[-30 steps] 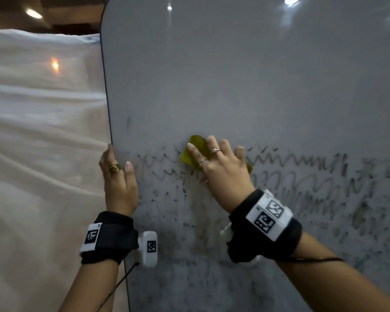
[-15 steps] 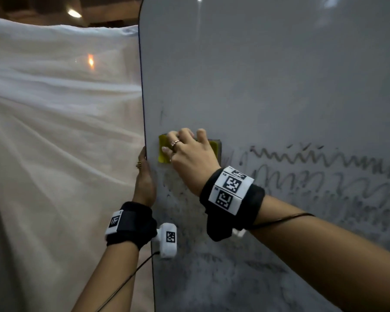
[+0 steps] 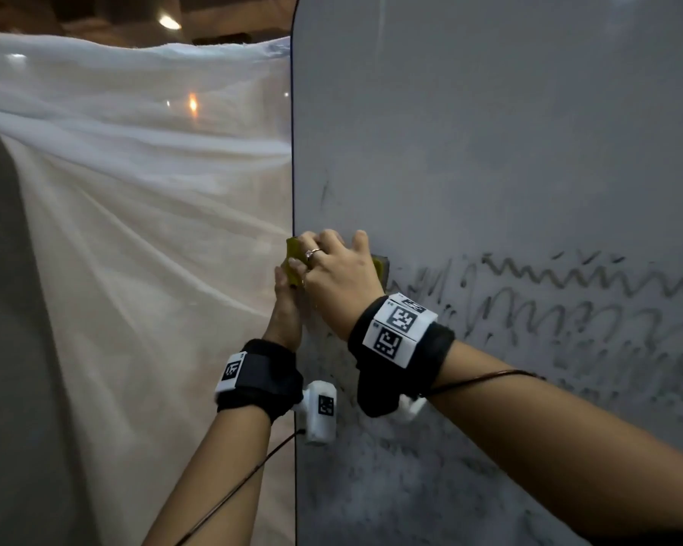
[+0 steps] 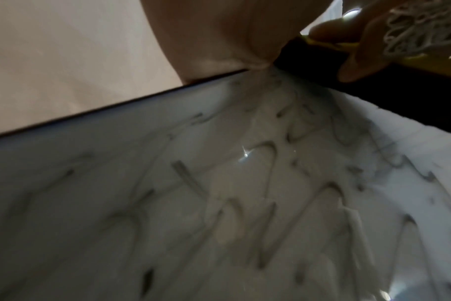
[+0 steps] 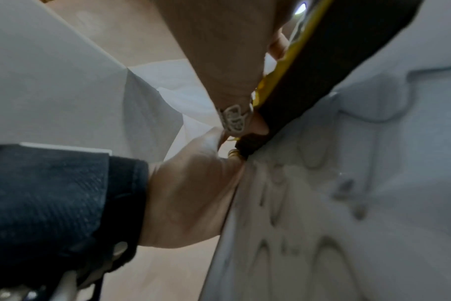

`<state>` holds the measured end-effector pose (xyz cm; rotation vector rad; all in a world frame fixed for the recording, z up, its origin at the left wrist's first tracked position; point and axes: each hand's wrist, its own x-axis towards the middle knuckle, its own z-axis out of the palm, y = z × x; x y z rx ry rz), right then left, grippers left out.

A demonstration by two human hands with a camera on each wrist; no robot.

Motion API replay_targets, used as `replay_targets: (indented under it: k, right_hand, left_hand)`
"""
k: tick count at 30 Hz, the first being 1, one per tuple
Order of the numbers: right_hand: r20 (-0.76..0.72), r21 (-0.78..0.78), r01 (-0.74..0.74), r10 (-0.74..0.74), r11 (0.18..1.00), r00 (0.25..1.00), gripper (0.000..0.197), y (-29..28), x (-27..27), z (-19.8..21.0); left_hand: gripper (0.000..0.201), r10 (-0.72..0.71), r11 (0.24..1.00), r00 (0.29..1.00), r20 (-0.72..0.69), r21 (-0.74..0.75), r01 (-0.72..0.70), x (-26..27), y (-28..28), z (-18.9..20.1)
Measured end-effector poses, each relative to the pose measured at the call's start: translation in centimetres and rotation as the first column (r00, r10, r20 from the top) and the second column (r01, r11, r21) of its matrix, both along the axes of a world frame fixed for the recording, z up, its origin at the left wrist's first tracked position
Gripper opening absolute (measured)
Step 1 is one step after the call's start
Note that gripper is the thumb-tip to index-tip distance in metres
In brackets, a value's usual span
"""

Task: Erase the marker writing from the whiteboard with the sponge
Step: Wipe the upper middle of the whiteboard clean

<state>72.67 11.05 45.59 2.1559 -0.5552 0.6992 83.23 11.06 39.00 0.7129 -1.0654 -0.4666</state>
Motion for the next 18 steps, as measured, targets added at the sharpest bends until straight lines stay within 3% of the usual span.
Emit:
replay_targets:
  k: [2,6,8,10,16,18]
  right_hand:
    - [0.004,0.049,0.046,-0.046,0.998,0.999,0.035,0.5,-0.2,-0.4]
    - [0.149,-0.063,-0.034,0.043,0.997,0.988,0.032,-1.2,-5.8,-1.8]
    - [0.229,-0.093,-0.042,0.062,0.995,0.972,0.052,-2.8,-9.6,-3.0]
    - [0.268,-0.072,-0.003,0.022,0.997,0.963,0.059,-3.2,-11.8,-3.5]
    - [0.363,-0.121,-0.026,0.069,0.992,0.929,0.060,-3.8,-6.6,1.5]
    - [0.406,-0.103,-0.028,0.067,0.994,0.912,0.060,-3.7,-4.2,3.0]
  left_hand:
    - [0.058,0.012,1.000,1.000,-0.026,0.009,-0.011,0.1,0.0,-0.2]
    - [0.056,0.043,0.999,0.998,-0.043,0.006,-0.043,0.3,0.1,-0.3]
    - [0.057,0.132,0.991,0.991,0.010,0.019,-0.132,0.5,-0.3,-0.6]
    - [0.063,0.193,0.981,0.980,0.055,0.010,-0.194,0.6,-0.5,-0.9]
    - [0.050,0.194,0.977,0.981,0.017,0.089,-0.195,0.6,-0.5,-0.9]
    - [0.056,0.186,0.980,0.982,0.034,0.070,-0.188,0.7,-0.3,-1.0]
